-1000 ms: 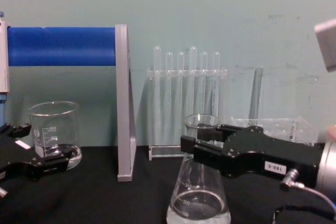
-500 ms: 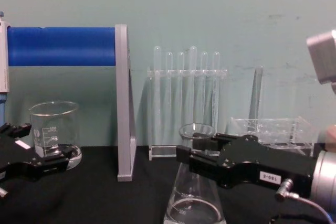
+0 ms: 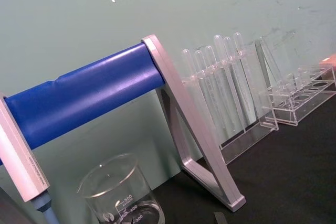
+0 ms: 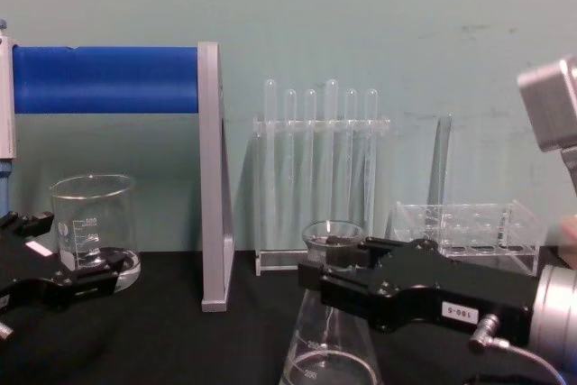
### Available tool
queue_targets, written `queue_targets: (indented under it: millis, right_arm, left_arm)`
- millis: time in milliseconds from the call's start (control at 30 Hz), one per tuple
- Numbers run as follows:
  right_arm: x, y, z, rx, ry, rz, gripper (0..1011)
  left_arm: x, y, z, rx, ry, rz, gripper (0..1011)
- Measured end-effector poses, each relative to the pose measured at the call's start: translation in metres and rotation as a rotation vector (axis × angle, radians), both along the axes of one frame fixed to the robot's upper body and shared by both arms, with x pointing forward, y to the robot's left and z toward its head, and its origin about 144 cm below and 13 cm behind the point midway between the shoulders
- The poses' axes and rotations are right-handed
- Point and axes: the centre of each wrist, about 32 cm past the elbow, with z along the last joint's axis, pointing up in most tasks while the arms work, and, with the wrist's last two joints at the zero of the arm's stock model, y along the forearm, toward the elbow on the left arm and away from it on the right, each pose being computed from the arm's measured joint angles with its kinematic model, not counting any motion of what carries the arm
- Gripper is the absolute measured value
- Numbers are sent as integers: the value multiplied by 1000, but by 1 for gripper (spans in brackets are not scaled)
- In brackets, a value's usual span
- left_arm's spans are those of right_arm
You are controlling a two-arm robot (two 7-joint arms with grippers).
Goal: Grasp the erlenmeyer flask with one hand, shake it three times, then place it back.
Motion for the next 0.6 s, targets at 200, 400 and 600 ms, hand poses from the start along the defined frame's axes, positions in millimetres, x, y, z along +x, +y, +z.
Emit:
queue_targets:
  millis: [200, 400, 600]
  right_arm:
    - [0, 0, 0, -7, 7, 1, 449]
    - [0, 0, -1, -12, 12, 4, 449]
    - [-1, 1, -1, -15, 15, 5, 449]
  left_arm:
    - [0, 0, 0, 0, 0, 0, 1000]
    - [0, 0, 0, 0, 0, 0, 1001]
    - [0, 0, 0, 0, 0, 0, 1001]
